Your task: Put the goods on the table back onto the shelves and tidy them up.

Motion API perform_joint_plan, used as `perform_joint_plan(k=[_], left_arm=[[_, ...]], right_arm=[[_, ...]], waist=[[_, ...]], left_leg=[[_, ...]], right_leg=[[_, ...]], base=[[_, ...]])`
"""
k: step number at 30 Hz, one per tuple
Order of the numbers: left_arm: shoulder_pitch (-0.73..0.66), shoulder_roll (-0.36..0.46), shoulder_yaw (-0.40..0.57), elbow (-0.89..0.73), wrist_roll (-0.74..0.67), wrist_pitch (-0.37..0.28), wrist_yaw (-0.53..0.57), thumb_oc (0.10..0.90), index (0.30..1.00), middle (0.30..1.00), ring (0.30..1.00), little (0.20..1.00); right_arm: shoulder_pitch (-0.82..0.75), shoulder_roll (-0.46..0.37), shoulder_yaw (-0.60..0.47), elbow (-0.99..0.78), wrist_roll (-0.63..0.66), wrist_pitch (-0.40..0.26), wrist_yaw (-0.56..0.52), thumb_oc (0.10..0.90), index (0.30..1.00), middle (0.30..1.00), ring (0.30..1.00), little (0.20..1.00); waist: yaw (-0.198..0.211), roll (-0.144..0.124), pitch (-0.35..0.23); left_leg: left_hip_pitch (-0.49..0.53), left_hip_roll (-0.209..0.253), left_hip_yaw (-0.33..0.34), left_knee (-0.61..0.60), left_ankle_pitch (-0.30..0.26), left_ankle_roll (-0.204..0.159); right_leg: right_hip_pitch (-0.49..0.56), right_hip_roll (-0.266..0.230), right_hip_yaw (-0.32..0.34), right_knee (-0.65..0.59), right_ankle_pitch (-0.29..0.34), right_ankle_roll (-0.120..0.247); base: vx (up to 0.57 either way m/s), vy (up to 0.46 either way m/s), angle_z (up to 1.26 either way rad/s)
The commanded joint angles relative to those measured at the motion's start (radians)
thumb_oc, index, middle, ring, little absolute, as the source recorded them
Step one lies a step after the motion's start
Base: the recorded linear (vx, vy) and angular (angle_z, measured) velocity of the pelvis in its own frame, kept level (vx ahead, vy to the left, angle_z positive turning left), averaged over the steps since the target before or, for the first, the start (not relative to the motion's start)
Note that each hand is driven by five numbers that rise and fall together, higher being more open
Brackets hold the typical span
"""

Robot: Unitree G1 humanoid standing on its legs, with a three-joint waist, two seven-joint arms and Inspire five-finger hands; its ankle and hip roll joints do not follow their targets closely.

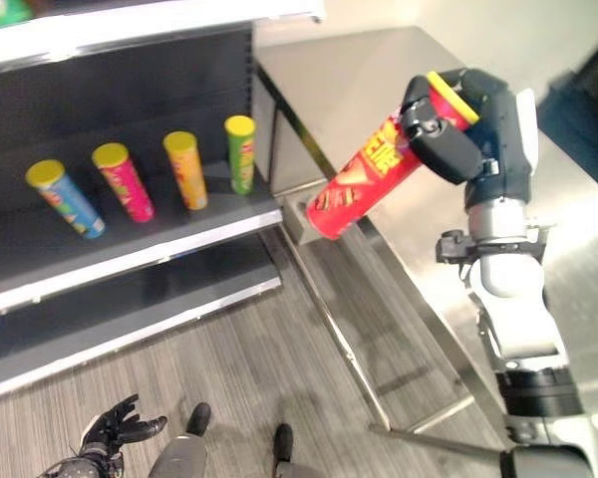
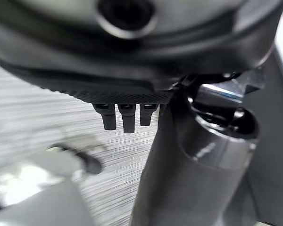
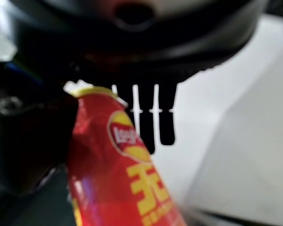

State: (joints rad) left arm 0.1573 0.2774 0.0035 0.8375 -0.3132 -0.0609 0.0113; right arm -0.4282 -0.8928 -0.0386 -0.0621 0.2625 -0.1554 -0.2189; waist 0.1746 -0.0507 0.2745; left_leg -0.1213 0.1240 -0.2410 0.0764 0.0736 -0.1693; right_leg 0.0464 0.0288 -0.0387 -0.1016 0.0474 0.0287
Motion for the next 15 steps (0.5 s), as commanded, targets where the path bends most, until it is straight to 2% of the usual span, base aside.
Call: perform_joint_plan(k=[1, 2, 3, 4, 6, 8, 11, 12, 13, 14, 15], left_arm=[[0.000, 0.083, -0.035, -0.016, 0.000, -0.036, 0.001, 0.800, 0.900, 0.900, 0.900, 0.900], [-0.002, 0.080, -0.035, -0.013, 0.002, -0.035, 0.002, 0.800, 0.900, 0.900, 0.900, 0.900], [-0.005, 0.079, -0.036, -0.014, 0.008, -0.035, 0.001, 0.800, 0.900, 0.900, 0.900, 0.900], [0.000, 0.079, -0.034, -0.010, 0.023, -0.034, -0.003, 0.800, 0.900, 0.900, 0.900, 0.900], [0.006, 0.078, -0.031, -0.006, 0.030, -0.033, -0.003, 0.800, 0.900, 0.900, 0.900, 0.900], [0.009, 0.078, -0.032, -0.006, 0.042, -0.031, -0.004, 0.800, 0.900, 0.900, 0.900, 0.900], [0.009, 0.079, -0.031, -0.004, 0.055, -0.031, -0.007, 0.800, 0.900, 0.900, 0.900, 0.900], [0.011, 0.081, -0.033, -0.016, 0.060, -0.033, -0.011, 0.800, 0.900, 0.900, 0.900, 0.900], [0.011, 0.080, -0.036, -0.015, 0.067, -0.033, -0.013, 0.800, 0.900, 0.900, 0.900, 0.900], [0.015, 0.080, -0.044, -0.021, 0.079, -0.038, -0.009, 0.800, 0.900, 0.900, 0.900, 0.900], [0.023, 0.078, -0.051, -0.030, 0.085, -0.037, -0.013, 0.800, 0.900, 0.900, 0.900, 0.900]], right_arm=[[-0.165, -0.069, -0.077, -0.115, -0.077, -0.111, -0.043, 0.400, 0.300, 0.300, 0.300, 0.300], [-0.160, -0.076, -0.074, -0.126, -0.094, -0.104, -0.044, 0.400, 0.300, 0.300, 0.300, 0.300], [-0.149, -0.088, -0.079, -0.135, -0.112, -0.103, -0.047, 0.400, 0.300, 0.300, 0.300, 0.300], [-0.139, -0.089, -0.070, -0.152, -0.126, -0.100, -0.044, 0.400, 0.300, 0.300, 0.300, 0.300], [-0.130, -0.085, -0.068, -0.161, -0.128, -0.100, -0.040, 0.400, 0.300, 0.300, 0.300, 0.300], [-0.111, -0.084, -0.070, -0.175, -0.140, -0.099, -0.032, 0.400, 0.300, 0.300, 0.300, 0.300], [-0.072, -0.080, -0.081, -0.197, -0.148, -0.100, -0.017, 0.400, 0.300, 0.300, 0.300, 0.300], [-0.043, -0.080, -0.090, -0.204, -0.152, -0.097, -0.007, 0.400, 0.300, 0.300, 0.300, 0.300], [-0.032, -0.077, -0.096, -0.209, -0.157, -0.096, -0.003, 0.400, 0.300, 0.300, 0.300, 0.300], [-0.020, -0.067, -0.092, -0.215, -0.165, -0.094, 0.004, 0.400, 0.300, 0.300, 0.300, 0.300], [-0.017, -0.061, -0.097, -0.224, -0.160, -0.091, 0.010, 0.400, 0.300, 0.300, 0.300, 0.300]], waist=[[0.026, -0.062, -0.047], [0.019, -0.057, -0.040], [0.012, -0.054, -0.029], [0.008, -0.053, -0.027], [0.007, -0.053, -0.028], [-0.009, -0.054, -0.023], [-0.043, -0.049, -0.026], [-0.070, -0.040, -0.038], [-0.084, -0.032, -0.045], [-0.099, -0.009, -0.053], [-0.108, 0.007, -0.060]], left_leg=[[-0.089, -0.144, -0.025, -0.047, 0.043, 0.066], [-0.109, -0.140, -0.007, -0.037, 0.047, 0.063], [-0.124, -0.128, 0.047, -0.019, 0.037, 0.068], [-0.121, -0.098, 0.120, 0.016, 0.020, 0.076], [-0.115, -0.089, 0.126, 0.038, 0.002, 0.075], [-0.085, -0.059, 0.137, 0.061, -0.028, 0.072], [-0.028, 0.040, 0.172, 0.070, -0.044, 0.056], [0.015, 0.118, 0.206, 0.059, -0.035, 0.041], [0.034, 0.153, 0.219, 0.057, -0.026, 0.029], [0.069, 0.191, 0.223, 0.055, -0.004, -0.006], [0.087, 0.186, 0.212, 0.036, -0.017, -0.012]], right_leg=[[0.079, -0.018, -0.010, 0.032, -0.172, 0.051], [0.078, -0.018, -0.034, 0.029, -0.169, 0.050], [0.078, -0.026, -0.061, 0.025, -0.164, 0.049], [0.069, -0.041, -0.095, 0.016, -0.145, 0.051], [0.066, -0.050, -0.113, 0.015, -0.139, 0.053], [0.061, -0.073, -0.148, 0.017, -0.127, 0.055], [0.048, -0.108, -0.206, 0.019, -0.118, 0.062], [0.040, -0.141, -0.247, 0.020, -0.111, 0.073], [0.040, -0.157, -0.263, 0.021, -0.108, 0.081], [0.043, -0.180, -0.286, 0.024, -0.099, 0.097], [0.047, -0.187, -0.286, 0.022, -0.092, 0.107]], base=[[-0.21, -0.102, 1.04], [-0.24, -0.067, 1.01], [-0.29, -0.012, 0.94], [-0.22, 0.003, 0.93], [-0.13, 0.021, 0.91], [-0.14, 0.067, 0.41], [-0.12, 0.184, 0.55], [-0.07, 0.349, 0.94], [-0.03, 0.514, 1.41], [0.01, 0.469, 1.07], [0.02, 0.349, 0.85]])
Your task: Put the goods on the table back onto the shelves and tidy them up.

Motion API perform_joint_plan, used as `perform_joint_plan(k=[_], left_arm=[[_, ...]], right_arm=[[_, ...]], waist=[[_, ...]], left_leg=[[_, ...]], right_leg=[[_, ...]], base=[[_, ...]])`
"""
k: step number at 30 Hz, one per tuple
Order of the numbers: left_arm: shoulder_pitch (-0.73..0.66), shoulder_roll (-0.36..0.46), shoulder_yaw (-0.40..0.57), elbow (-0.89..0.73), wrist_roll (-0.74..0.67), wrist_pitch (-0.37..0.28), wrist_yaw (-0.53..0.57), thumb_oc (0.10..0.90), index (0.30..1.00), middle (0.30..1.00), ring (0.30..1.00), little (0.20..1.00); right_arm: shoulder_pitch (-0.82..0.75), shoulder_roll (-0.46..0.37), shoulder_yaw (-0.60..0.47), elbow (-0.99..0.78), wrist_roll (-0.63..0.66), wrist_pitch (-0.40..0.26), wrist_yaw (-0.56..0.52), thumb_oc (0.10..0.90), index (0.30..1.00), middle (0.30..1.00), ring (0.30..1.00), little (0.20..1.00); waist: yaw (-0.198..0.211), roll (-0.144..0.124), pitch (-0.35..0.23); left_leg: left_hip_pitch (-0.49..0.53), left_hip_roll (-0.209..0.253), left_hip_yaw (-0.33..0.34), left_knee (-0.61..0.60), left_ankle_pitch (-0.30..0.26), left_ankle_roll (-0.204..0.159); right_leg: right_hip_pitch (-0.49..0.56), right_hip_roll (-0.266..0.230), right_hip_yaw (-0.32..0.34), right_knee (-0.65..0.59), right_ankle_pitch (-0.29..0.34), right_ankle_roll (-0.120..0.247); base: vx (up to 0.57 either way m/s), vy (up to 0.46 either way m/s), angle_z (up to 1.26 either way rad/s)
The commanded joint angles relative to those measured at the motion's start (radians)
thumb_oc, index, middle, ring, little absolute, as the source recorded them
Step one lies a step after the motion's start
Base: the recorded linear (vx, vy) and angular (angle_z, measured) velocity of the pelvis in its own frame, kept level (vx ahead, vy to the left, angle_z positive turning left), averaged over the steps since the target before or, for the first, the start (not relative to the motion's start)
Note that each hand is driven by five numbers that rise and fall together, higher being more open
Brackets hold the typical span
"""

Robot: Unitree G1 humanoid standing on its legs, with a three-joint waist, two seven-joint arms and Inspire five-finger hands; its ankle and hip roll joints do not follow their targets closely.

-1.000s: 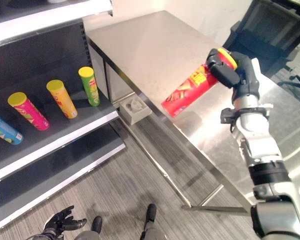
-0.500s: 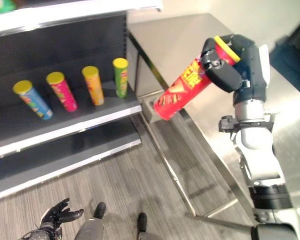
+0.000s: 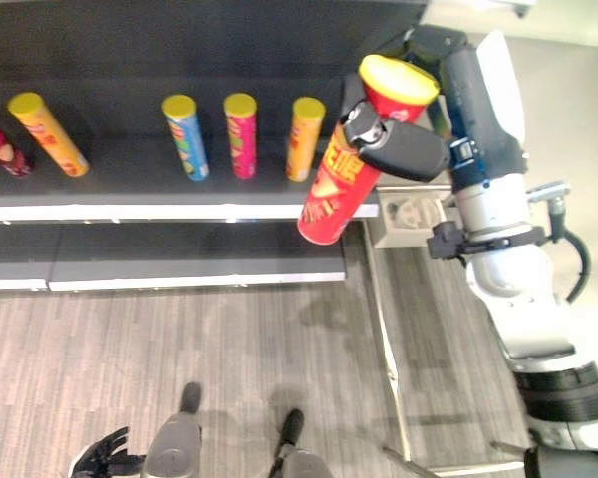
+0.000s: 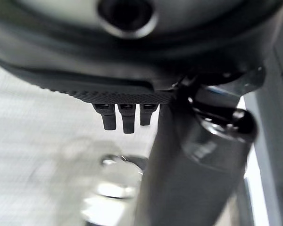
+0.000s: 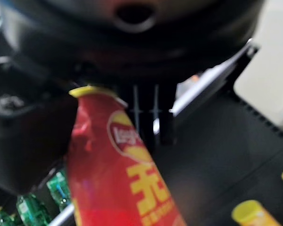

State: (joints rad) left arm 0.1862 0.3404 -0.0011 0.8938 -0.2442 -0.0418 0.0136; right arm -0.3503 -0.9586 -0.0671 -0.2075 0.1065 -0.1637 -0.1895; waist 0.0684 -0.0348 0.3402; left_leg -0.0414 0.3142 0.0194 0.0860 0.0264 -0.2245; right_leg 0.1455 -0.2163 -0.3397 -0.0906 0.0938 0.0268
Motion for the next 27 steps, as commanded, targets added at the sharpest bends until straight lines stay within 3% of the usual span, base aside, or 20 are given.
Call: perform_joint_plan(k=[1, 2, 4, 7, 8, 10, 11, 13, 14, 15, 16, 19, 22, 23, 24, 25, 26, 27], left_arm=[[-0.004, 0.015, -0.047, -0.088, 0.016, -0.056, -0.016, 0.800, 0.900, 0.900, 0.900, 0.900], [0.003, 0.007, -0.052, -0.092, 0.025, -0.055, -0.024, 0.800, 0.900, 0.900, 0.900, 0.900], [0.003, 0.013, -0.059, -0.093, 0.040, -0.055, -0.027, 0.800, 0.900, 0.900, 0.900, 0.900], [-0.017, 0.049, -0.051, -0.090, 0.080, -0.065, -0.025, 0.800, 0.900, 0.900, 0.900, 0.900], [-0.017, 0.050, -0.052, -0.090, 0.081, -0.065, -0.025, 0.800, 0.900, 0.900, 0.900, 0.900], [-0.032, 0.068, -0.059, -0.096, 0.088, -0.065, -0.021, 0.800, 0.900, 0.900, 0.900, 0.900], [-0.033, 0.073, -0.054, -0.103, 0.075, -0.064, -0.022, 0.800, 0.900, 0.900, 0.900, 0.900], [-0.031, 0.075, -0.044, -0.112, 0.065, -0.061, -0.019, 0.800, 0.900, 0.900, 0.900, 0.900], [-0.020, 0.066, -0.034, -0.113, 0.045, -0.054, -0.022, 0.800, 0.900, 0.900, 0.900, 0.900], [-0.021, 0.065, -0.034, -0.108, 0.045, -0.051, -0.019, 0.800, 0.900, 0.900, 0.900, 0.900], [-0.016, 0.053, -0.035, -0.112, 0.043, -0.052, -0.023, 0.800, 0.900, 0.900, 0.900, 0.900], [-0.019, 0.031, -0.034, -0.122, 0.010, -0.058, -0.013, 0.800, 0.900, 0.900, 0.900, 0.900], [-0.031, -0.002, -0.040, -0.157, -0.039, -0.057, 0.007, 0.800, 0.900, 0.900, 0.900, 0.900], [-0.031, -0.002, -0.040, -0.157, -0.039, -0.056, 0.008, 0.800, 0.900, 0.900, 0.900, 0.900], [-0.030, -0.003, -0.046, -0.167, -0.039, -0.057, 0.007, 0.800, 0.900, 0.900, 0.900, 0.900], [-0.030, -0.003, -0.046, -0.168, -0.039, -0.057, 0.007, 0.800, 0.900, 0.900, 0.900, 0.900], [-0.035, 0.007, -0.055, -0.165, -0.030, -0.057, 0.014, 0.800, 0.900, 0.900, 0.900, 0.900], [-0.035, 0.007, -0.054, -0.165, -0.030, -0.058, 0.014, 0.800, 0.900, 0.900, 0.900, 0.900]], right_arm=[[-0.092, 0.005, -0.070, -0.081, -0.004, -0.081, -0.019, 0.400, 0.300, 0.300, 0.300, 0.300], [-0.071, 0.029, -0.076, -0.083, -0.005, -0.075, -0.007, 0.400, 0.300, 0.300, 0.300, 0.300], [-0.048, 0.047, -0.088, -0.087, -0.026, -0.066, -0.008, 0.400, 0.300, 0.300, 0.300, 0.300], [0.000, 0.107, -0.118, -0.114, -0.111, -0.045, -0.022, 0.400, 0.300, 0.300, 0.300, 0.300], [0.002, 0.108, -0.120, -0.116, -0.112, -0.045, -0.022, 0.400, 0.300, 0.300, 0.300, 0.300], [0.011, 0.130, -0.111, -0.112, -0.148, -0.035, -0.038, 0.400, 0.300, 0.300, 0.300, 0.300], [0.007, 0.137, -0.095, -0.116, -0.168, -0.031, -0.037, 0.400, 0.300, 0.300, 0.300, 0.300], [-0.012, 0.147, -0.070, -0.122, -0.174, -0.035, -0.036, 0.400, 0.300, 0.300, 0.300, 0.300], [-0.037, 0.156, -0.028, -0.112, -0.176, -0.044, -0.027, 0.400, 0.300, 0.300, 0.300, 0.300], [-0.037, 0.160, -0.014, -0.102, -0.176, -0.047, -0.029, 0.400, 0.300, 0.300, 0.300, 0.300], [-0.036, 0.162, -0.006, -0.101, -0.188, -0.046, -0.028, 0.400, 0.300, 0.300, 0.300, 0.300], [-0.055, 0.161, 0.018, -0.097, -0.188, -0.049, -0.034, 0.400, 0.300, 0.300, 0.300, 0.300], [-0.067, 0.144, 0.039, -0.104, -0.190, -0.046, -0.032, 0.400, 0.300, 0.300, 0.300, 0.300], [-0.068, 0.144, 0.040, -0.104, -0.190, -0.046, -0.033, 0.400, 0.300, 0.300, 0.300, 0.300], [-0.067, 0.136, 0.044, -0.104, -0.194, -0.039, -0.026, 0.400, 0.300, 0.300, 0.300, 0.300], [-0.067, 0.136, 0.044, -0.104, -0.194, -0.039, -0.026, 0.400, 0.300, 0.300, 0.300, 0.300], [-0.075, 0.130, 0.055, -0.099, -0.198, -0.037, -0.035, 0.400, 0.300, 0.300, 0.300, 0.300], [-0.076, 0.130, 0.056, -0.098, -0.198, -0.038, -0.036, 0.400, 0.300, 0.300, 0.300, 0.300]], waist=[[-0.003, -0.008, -0.126], [-0.011, 0.018, -0.145], [-0.008, 0.030, -0.145], [-0.007, 0.028, -0.135], [-0.007, 0.025, -0.137], [-0.014, 0.033, -0.118], [-0.022, 0.043, -0.105], [-0.010, 0.050, -0.101], [0.004, 0.048, -0.089], [0.006, 0.039, -0.083], [0.005, 0.024, -0.079], [0.004, 0.011, -0.069], [0.013, 0.006, -0.030], [0.011, 0.008, -0.029], [0.012, 0.007, -0.029], [0.011, 0.007, -0.029], [0.013, 0.001, -0.030], [0.012, 0.001, -0.032]], left_leg=[[0.010, -0.003, -0.049, 0.024, 0.031, 0.043], [0.038, -0.016, -0.023, -0.035, -0.017, 0.036], [0.034, -0.049, -0.007, -0.041, -0.043, 0.043], [0.000, -0.192, -0.001, -0.058, -0.102, 0.113], [-0.002, -0.196, -0.001, -0.058, -0.101, 0.115], [-0.025, -0.239, -0.020, -0.060, -0.096, 0.144], [-0.028, -0.252, -0.019, -0.068, -0.090, 0.161], [-0.041, -0.265, -0.009, -0.077, -0.076, 0.177], [-0.043, -0.277, 0.000, -0.086, -0.061, 0.191], [-0.040, -0.287, 0.007, -0.083, -0.067, 0.191], [-0.025, -0.305, -0.008, -0.075, -0.077, 0.192], [-0.039, -0.311, -0.008, -0.031, -0.091, 0.184], [-0.126, -0.309, -0.031, 0.161, -0.128, 0.155], [-0.129, -0.308, -0.034, 0.169, -0.132, 0.154], [-0.148, -0.268, -0.042, 0.162, -0.112, 0.141], [-0.147, -0.268, -0.042, 0.159, -0.111, 0.140], [-0.166, -0.202, -0.063, 0.116, -0.057, 0.128], [-0.164, -0.201, -0.064, 0.108, -0.053, 0.126]], right_leg=[[-0.050, 0.059, 0.014, 0.011, -0.138, 0.110], [-0.054, 0.029, 0.003, 0.011, -0.110, 0.131], [-0.067, -0.014, -0.003, 0.014, -0.079, 0.150], [-0.139, -0.157, 0.001, 0.015, 0.024, 0.212], [-0.141, -0.161, 0.001, 0.015, 0.025, 0.214], [-0.182, -0.177, 0.065, 0.074, 0.021, 0.200], [-0.204, -0.121, 0.134, 0.140, -0.030, 0.175], [-0.218, -0.049, 0.134, 0.193, -0.099, 0.147], [-0.247, 0.067, 0.103, 0.262, -0.184, 0.106], [-0.240, 0.101, 0.103, 0.247, -0.197, 0.100], [-0.212, 0.138, 0.157, 0.195, -0.204, 0.084], [-0.203, 0.146, 0.191, 0.153, -0.171, 0.080], [-0.141, 0.141, 0.175, 0.099, -0.173, 0.060], [-0.139, 0.142, 0.172, 0.097, -0.173, 0.060], [-0.126, 0.130, 0.174, 0.090, -0.181, 0.064], [-0.126, 0.131, 0.173, 0.089, -0.181, 0.064], [-0.128, 0.106, 0.170, 0.088, -0.189, 0.076], [-0.130, 0.107, 0.169, 0.090, -0.191, 0.074]], base=[[0.03, 0.386, 0.29], [0.02, 0.420, 0.34], [-0.03, 0.560, 0.18], [-0.12, 0.648, 0.29], [-0.05, 0.403, 0.40], [-0.08, 0.321, 0.36], [-0.12, 0.299, 0.42], [-0.12, 0.230, 0.04], [-0.10, 0.140, -0.26], [-0.01, 0.069, -0.47], [0.05, -0.012, -0.26], [0.02, -0.020, -0.04], [0.04, -0.057, 0.21], [0.08, 0.081, 0.44], [0.06, 0.069, 0.29], [0.11, 0.201, 0.28], [0.06, 0.121, 0.15], [0.09, 0.185, 0.04]])
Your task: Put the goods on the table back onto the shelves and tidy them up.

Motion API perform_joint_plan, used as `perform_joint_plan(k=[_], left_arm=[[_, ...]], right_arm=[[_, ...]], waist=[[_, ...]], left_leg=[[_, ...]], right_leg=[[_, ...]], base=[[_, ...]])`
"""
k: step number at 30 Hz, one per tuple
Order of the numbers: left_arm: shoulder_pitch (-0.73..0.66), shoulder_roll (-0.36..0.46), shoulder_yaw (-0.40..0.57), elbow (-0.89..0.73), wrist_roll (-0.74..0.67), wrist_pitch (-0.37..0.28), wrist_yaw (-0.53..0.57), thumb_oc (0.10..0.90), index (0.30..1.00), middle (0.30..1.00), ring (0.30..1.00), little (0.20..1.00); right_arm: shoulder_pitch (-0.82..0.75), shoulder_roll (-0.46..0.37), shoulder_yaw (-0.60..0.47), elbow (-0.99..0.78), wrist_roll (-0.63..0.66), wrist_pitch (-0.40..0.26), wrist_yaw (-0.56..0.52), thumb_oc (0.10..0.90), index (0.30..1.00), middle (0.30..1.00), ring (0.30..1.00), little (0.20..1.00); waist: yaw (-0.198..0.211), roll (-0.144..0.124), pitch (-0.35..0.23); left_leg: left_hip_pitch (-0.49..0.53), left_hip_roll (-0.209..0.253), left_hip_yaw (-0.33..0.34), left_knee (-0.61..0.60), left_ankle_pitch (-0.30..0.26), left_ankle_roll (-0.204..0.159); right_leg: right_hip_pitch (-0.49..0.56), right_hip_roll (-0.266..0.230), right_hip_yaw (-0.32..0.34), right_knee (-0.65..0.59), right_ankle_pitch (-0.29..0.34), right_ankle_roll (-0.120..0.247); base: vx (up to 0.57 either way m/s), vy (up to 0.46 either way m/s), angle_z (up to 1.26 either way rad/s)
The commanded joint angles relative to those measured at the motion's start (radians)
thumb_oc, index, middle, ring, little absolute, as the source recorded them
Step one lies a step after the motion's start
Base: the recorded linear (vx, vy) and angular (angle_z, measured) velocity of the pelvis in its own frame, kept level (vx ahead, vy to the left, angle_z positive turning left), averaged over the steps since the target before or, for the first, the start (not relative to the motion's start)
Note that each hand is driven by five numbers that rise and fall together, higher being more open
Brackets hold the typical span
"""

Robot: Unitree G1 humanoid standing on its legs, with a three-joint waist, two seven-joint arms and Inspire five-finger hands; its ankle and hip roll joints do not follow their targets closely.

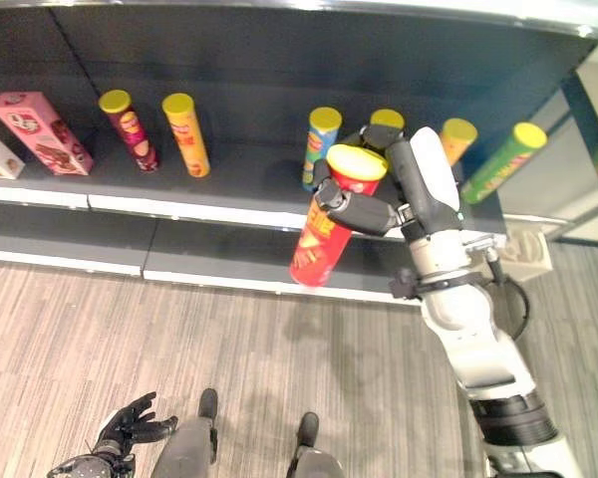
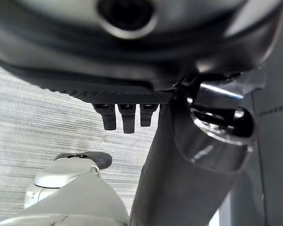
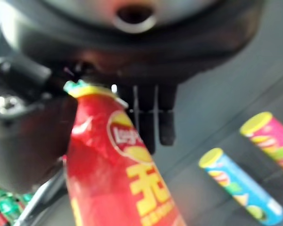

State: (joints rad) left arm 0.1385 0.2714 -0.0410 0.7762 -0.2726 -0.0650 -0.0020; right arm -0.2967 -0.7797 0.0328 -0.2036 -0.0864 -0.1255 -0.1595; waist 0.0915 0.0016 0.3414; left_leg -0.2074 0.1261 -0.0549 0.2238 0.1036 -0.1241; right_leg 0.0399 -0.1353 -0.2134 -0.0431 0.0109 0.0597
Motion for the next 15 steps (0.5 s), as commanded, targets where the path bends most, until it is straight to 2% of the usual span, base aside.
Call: perform_joint_plan(k=[1, 2, 4, 6, 7, 8, 10, 13, 15], left_arm=[[0.012, 0.082, -0.016, -0.047, 0.000, -0.034, 0.032, 0.800, 0.900, 0.900, 0.900, 0.900], [0.011, 0.092, -0.019, -0.041, 0.008, -0.032, 0.038, 0.800, 0.900, 0.900, 0.900, 0.900], [0.010, 0.098, -0.025, -0.032, 0.023, -0.029, 0.040, 0.800, 0.900, 0.900, 0.900, 0.900], [0.019, 0.105, -0.031, -0.034, 0.041, -0.031, 0.040, 0.800, 0.900, 0.900, 0.900, 0.900], [0.014, 0.111, -0.037, -0.036, 0.050, -0.037, 0.042, 0.800, 0.900, 0.900, 0.900, 0.900], [0.010, 0.115, -0.036, -0.039, 0.053, -0.039, 0.040, 0.800, 0.900, 0.900, 0.900, 0.900], [0.008, 0.123, -0.034, -0.041, 0.060, -0.043, 0.042, 0.800, 0.900, 0.900, 0.900, 0.900], [0.000, 0.158, -0.020, -0.051, 0.043, -0.053, 0.058, 0.800, 0.900, 0.900, 0.900, 0.900], [-0.001, 0.160, -0.018, -0.050, 0.040, -0.054, 0.061, 0.800, 0.900, 0.900, 0.900, 0.900]], right_arm=[[-0.130, -0.050, -0.042, -0.097, -0.008, -0.074, -0.072, 0.400, 0.300, 0.300, 0.300, 0.300], [-0.132, -0.058, -0.042, -0.085, -0.025, -0.069, -0.087, 0.400, 0.300, 0.300, 0.300, 0.300], [-0.124, -0.064, -0.053, -0.083, -0.040, -0.065, -0.098, 0.400, 0.300, 0.300, 0.300, 0.300], [-0.129, -0.074, -0.057, -0.100, -0.057, -0.061, -0.094, 0.400, 0.300, 0.300, 0.300, 0.300], [-0.159, -0.076, -0.053, -0.113, -0.081, -0.056, -0.102, 0.400, 0.300, 0.300, 0.300, 0.300], [-0.177, -0.077, -0.046, -0.115, -0.097, -0.052, -0.106, 0.400, 0.300, 0.300, 0.300, 0.300], [-0.205, -0.072, -0.029, -0.115, -0.113, -0.048, -0.114, 0.400, 0.300, 0.300, 0.300, 0.300], [-0.299, -0.097, 0.010, -0.092, -0.173, -0.033, -0.146, 0.400, 0.300, 0.300, 0.300, 0.300], [-0.320, -0.106, 0.016, -0.088, -0.183, -0.029, -0.151, 0.400, 0.300, 0.300, 0.300, 0.300]], waist=[[-0.011, -0.036, -0.038], [-0.010, -0.027, -0.049], [-0.007, -0.016, -0.057], [-0.004, 0.018, -0.081], [0.000, 0.035, -0.076], [0.000, 0.036, -0.068], [0.007, 0.033, -0.059], [0.031, 0.036, -0.026], [0.033, 0.035, -0.018]], left_leg=[[-0.004, 0.023, -0.004, -0.073, -0.094, 0.021], [-0.017, 0.082, -0.028, -0.191, -0.040, 0.001], [-0.022, 0.097, -0.032, -0.240, -0.011, -0.015], [0.011, 0.101, -0.050, -0.286, -0.003, -0.036], [0.010, 0.063, -0.046, -0.256, -0.029, -0.032], [0.002, 0.045, -0.036, -0.230, -0.043, -0.026], [-0.007, 0.032, -0.019, -0.199, -0.060, -0.018], [-0.060, 0.003, 0.017, -0.101, -0.104, 0.001], [-0.075, -0.003, 0.021, -0.081, -0.113, 0.006]], right_leg=[[-0.027, 0.017, 0.043, 0.041, -0.117, 0.047], [-0.022, -0.001, 0.052, 0.035, -0.135, 0.067], [-0.011, -0.009, 0.050, 0.033, -0.147, 0.076], [-0.002, -0.019, 0.063, 0.038, -0.145, 0.092], [-0.017, -0.068, 0.072, 0.050, -0.111, 0.109], [-0.030, -0.090, 0.085, 0.051, -0.097, 0.116], [-0.049, -0.107, 0.103, 0.053, -0.079, 0.123], [-0.097, -0.158, 0.121, 0.042, -0.031, 0.140], [-0.105, -0.164, 0.126, 0.042, -0.024, 0.141]], base=[[0.16, 0.231, -0.08], [0.17, 0.233, 0.05], [0.18, 0.226, 0.09], [0.20, 0.339, -0.10], [0.12, 0.397, -0.38], [0.05, 0.395, -0.47], [-0.03, 0.175, -0.23], [-0.07, 0.153, -0.23], [-0.05, 0.078, -0.39]])
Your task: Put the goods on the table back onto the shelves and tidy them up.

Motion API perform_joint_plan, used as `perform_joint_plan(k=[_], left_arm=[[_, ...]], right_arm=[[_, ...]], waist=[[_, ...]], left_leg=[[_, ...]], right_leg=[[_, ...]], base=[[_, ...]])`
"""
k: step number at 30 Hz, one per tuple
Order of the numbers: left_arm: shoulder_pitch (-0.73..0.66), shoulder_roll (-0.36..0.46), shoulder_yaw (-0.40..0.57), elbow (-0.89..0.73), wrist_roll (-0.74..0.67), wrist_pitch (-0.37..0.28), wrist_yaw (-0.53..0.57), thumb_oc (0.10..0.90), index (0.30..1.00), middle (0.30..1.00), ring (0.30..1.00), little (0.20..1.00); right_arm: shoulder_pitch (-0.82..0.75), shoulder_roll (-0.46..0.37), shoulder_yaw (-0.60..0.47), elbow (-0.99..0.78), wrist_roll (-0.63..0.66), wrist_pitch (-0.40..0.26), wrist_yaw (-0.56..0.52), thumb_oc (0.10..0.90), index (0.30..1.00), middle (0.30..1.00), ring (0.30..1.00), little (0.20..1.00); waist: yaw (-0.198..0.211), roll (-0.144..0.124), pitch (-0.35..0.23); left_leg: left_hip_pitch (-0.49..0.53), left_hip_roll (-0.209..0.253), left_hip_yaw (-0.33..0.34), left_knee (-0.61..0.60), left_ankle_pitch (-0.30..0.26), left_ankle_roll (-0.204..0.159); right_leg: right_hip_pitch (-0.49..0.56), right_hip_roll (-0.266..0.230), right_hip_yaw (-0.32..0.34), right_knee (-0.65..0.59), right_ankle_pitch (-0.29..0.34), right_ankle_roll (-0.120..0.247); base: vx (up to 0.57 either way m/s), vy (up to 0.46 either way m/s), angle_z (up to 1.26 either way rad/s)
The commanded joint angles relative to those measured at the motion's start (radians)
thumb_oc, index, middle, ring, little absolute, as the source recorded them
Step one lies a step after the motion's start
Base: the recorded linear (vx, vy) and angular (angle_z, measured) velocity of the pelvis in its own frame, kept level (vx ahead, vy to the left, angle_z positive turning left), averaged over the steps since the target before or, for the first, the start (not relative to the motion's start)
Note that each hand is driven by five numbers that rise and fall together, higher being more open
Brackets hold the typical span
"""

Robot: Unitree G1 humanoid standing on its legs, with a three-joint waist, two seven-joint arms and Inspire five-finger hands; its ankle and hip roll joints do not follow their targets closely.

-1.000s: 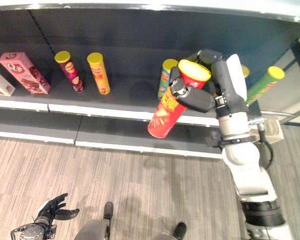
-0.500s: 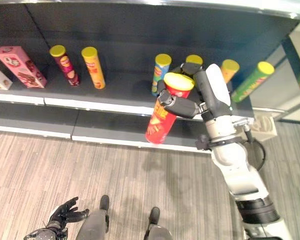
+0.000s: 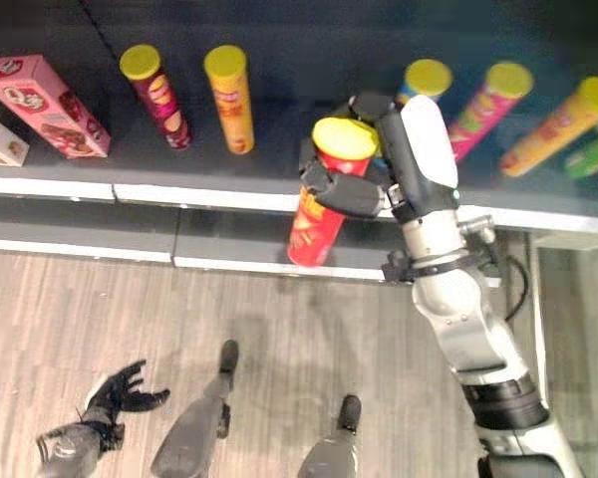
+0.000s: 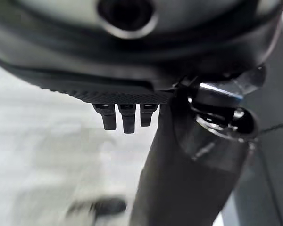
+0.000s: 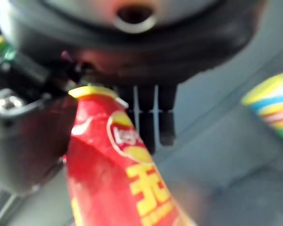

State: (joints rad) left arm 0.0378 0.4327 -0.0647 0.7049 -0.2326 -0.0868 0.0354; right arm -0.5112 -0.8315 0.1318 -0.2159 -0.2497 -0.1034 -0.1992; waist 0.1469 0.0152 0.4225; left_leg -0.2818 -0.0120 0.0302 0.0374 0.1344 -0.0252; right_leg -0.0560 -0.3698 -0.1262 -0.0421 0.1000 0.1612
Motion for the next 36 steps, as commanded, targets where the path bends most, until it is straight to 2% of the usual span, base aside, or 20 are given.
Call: perform_joint_plan(k=[1, 11, 14, 16, 20, 22, 27, 30, 36], left_arm=[[0.096, -0.004, 0.000, 0.024, 0.001, -0.034, 0.031, 0.800, 0.900, 0.900, 0.900, 0.900], [0.092, -0.024, -0.017, -0.019, -0.025, -0.041, 0.046, 0.800, 0.900, 0.900, 0.900, 0.900], [0.093, -0.017, -0.028, -0.034, -0.029, -0.042, 0.053, 0.800, 0.900, 0.900, 0.900, 0.900], [0.088, -0.004, -0.044, -0.032, -0.021, -0.048, 0.062, 0.800, 0.900, 0.900, 0.900, 0.900], [0.087, 0.003, -0.056, -0.045, -0.019, -0.051, 0.064, 0.800, 0.900, 0.900, 0.900, 0.900], [0.087, 0.015, -0.078, -0.051, -0.026, -0.060, 0.066, 0.800, 0.900, 0.900, 0.900, 0.900], [0.080, 0.019, -0.102, -0.059, -0.032, -0.067, 0.067, 0.800, 0.900, 0.900, 0.900, 0.900], [0.073, 0.025, -0.121, -0.071, -0.038, -0.074, 0.068, 0.800, 0.900, 0.900, 0.900, 0.900], [0.061, 0.026, -0.140, -0.066, -0.045, -0.077, 0.070, 0.800, 0.900, 0.900, 0.900, 0.900]], right_arm=[[-0.139, -0.068, -0.073, -0.064, -0.042, -0.041, -0.129, 0.400, 0.300, 0.300, 0.300, 0.300], [-0.212, -0.061, -0.029, -0.026, -0.101, -0.027, -0.167, 0.400, 0.300, 0.300, 0.300, 0.300], [-0.294, -0.076, 0.027, 0.030, -0.149, -0.006, -0.190, 0.400, 0.300, 0.300, 0.300, 0.300], [-0.384, -0.099, 0.076, 0.105, -0.196, 0.021, -0.227, 0.400, 0.300, 0.300, 0.300, 0.300], [-0.452, -0.107, 0.117, 0.162, -0.229, 0.042, -0.255, 0.400, 0.300, 0.300, 0.300, 0.300], [-0.550, -0.139, 0.180, 0.285, -0.276, 0.082, -0.301, 0.400, 0.300, 0.300, 0.300, 0.300], [-0.579, -0.152, 0.199, 0.361, -0.291, 0.104, -0.341, 0.400, 0.300, 0.300, 0.300, 0.300], [-0.611, -0.174, 0.219, 0.429, -0.301, 0.123, -0.375, 0.400, 0.300, 0.300, 0.300, 0.300], [-0.675, -0.212, 0.259, 0.487, -0.298, 0.141, -0.396, 0.400, 0.300, 0.300, 0.300, 0.300]], waist=[[-0.021, 0.020, -0.085], [-0.022, 0.011, -0.051], [-0.010, 0.014, -0.031], [0.006, 0.020, -0.019], [0.018, 0.029, -0.012], [0.047, 0.043, -0.010], [0.068, 0.056, -0.011], [0.098, 0.071, -0.015], [0.119, 0.079, -0.016]], left_leg=[[-0.027, 0.129, -0.061, 0.126, -0.151, -0.086], [-0.053, 0.139, -0.069, 0.123, -0.142, -0.091], [-0.062, 0.145, -0.078, 0.119, -0.134, -0.095], [-0.070, 0.144, -0.089, 0.113, -0.127, -0.096], [-0.077, 0.141, -0.098, 0.107, -0.121, -0.098], [-0.094, 0.129, -0.119, 0.093, -0.110, -0.101], [-0.109, 0.118, -0.134, 0.086, -0.104, -0.100], [-0.132, 0.106, -0.160, 0.077, -0.097, -0.101], [-0.160, 0.092, -0.182, 0.074, -0.090, -0.102]], right_leg=[[-0.027, 0.064, 0.043, 0.043, -0.102, 0.044], [-0.065, 0.075, 0.041, 0.055, -0.099, 0.045], [-0.075, 0.079, 0.036, 0.063, -0.103, 0.044], [-0.082, 0.082, 0.030, 0.068, -0.104, 0.043], [-0.087, 0.084, 0.022, 0.072, -0.107, 0.043], [-0.090, 0.079, 0.000, 0.070, -0.107, 0.048], [-0.090, 0.074, -0.018, 0.064, -0.105, 0.054], [-0.088, 0.066, -0.048, 0.055, -0.102, 0.061], [-0.089, 0.061, -0.075, 0.043, -0.097, 0.068]], base=[[-0.03, 0.037, -0.12], [-0.03, -0.028, -0.06], [-0.02, -0.044, -0.06], [-0.02, -0.042, 0.10], [-0.01, -0.025, 0.10], [0.00, -0.026, 0.17], [0.01, -0.014, 0.18], [0.01, -0.016, 0.17], [0.01, -0.006, 0.18]])
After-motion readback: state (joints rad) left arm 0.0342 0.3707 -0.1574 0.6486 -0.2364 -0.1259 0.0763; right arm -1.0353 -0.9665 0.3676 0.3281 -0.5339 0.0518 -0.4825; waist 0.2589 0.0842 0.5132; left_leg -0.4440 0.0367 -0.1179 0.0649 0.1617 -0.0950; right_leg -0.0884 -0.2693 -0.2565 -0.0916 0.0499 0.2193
